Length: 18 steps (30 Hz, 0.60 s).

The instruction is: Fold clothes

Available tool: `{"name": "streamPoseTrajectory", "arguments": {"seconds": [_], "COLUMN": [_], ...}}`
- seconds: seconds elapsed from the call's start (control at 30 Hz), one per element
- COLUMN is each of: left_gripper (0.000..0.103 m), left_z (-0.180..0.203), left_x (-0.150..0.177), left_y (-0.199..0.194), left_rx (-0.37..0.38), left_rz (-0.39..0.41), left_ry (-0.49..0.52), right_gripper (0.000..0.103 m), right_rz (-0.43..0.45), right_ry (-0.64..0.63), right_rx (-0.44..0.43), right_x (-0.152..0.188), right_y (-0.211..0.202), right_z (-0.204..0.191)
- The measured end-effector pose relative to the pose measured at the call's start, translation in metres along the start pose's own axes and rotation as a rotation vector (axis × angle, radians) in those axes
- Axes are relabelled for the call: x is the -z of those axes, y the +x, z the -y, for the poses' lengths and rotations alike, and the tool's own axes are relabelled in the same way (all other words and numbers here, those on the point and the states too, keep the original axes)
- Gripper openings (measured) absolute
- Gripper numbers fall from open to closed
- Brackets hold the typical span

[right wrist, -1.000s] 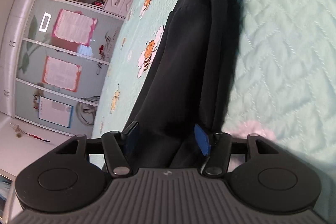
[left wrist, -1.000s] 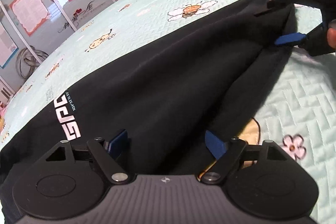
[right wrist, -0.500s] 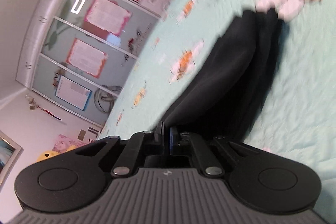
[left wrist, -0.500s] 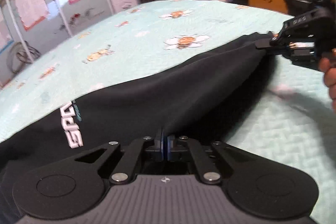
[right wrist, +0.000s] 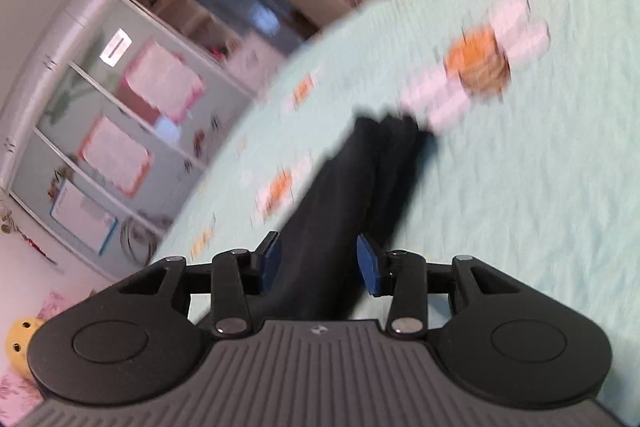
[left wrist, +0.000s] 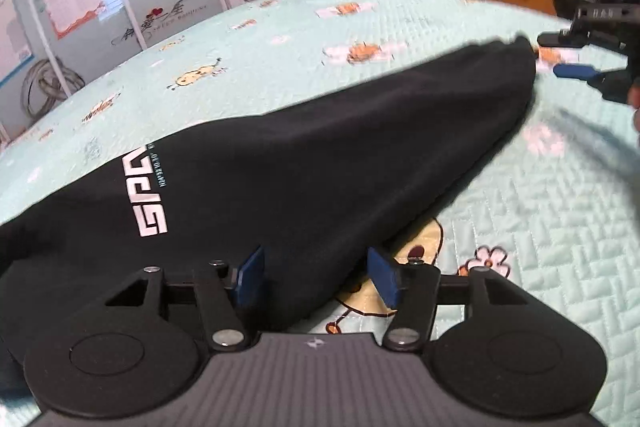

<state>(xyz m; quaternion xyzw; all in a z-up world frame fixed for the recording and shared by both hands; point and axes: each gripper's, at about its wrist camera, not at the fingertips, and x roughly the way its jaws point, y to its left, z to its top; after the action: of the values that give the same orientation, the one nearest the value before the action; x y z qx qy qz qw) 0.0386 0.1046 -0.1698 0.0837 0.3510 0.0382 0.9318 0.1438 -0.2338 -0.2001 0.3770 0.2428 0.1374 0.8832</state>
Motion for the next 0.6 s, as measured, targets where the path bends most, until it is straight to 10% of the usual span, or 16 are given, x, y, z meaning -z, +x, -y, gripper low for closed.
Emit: {"name": "streamPoseTrajectory", "arguments": {"seconds": [0.17,0.27,0.33,0.43,0.53,0.6], "left_gripper": [0.063,0.063,0.063,0.063,0.064,0.064], "left_z": [-0.02,-0.026,-0.026,-0.023,-0.024,-0.03], "left_x": [-0.003,0.002,0.007,0.01,0.008,0.007], "left_y": [0.006,0.004,0.003,0.005,0.001,-0.005], "left_rx": [-0.046,-0.06,-0.052,-0.058,-0.068,-0.087], "left_rz": [-0.019,-0.024,-0.027,-0.03,-0.021,-0.008], "left_ry": [-0.064,-0.081,-0.085,-0.076,-0.054,-0.051], "right_gripper": [0.04,0.0,0.002,0.039,0.042,0.009], "right_rz": [-0.03,-0.058,-0.024,0.013,-0.003,0.018], "right_ry": [-0.045,0.085,0.083,-0.009,0.0,0.061], "right_rx": [-0.021,0.047,-0.013,-0.095,-0.084,0.04], "right_x": [-0.016,-0.03,-0.035,-0.037,-0.045,-0.055], "right_y": [0.06,0.085,0.077,0.074,0.1,0.113], "right_z": [0.018,0.059,0.058,0.036,0.035,0.055]}}
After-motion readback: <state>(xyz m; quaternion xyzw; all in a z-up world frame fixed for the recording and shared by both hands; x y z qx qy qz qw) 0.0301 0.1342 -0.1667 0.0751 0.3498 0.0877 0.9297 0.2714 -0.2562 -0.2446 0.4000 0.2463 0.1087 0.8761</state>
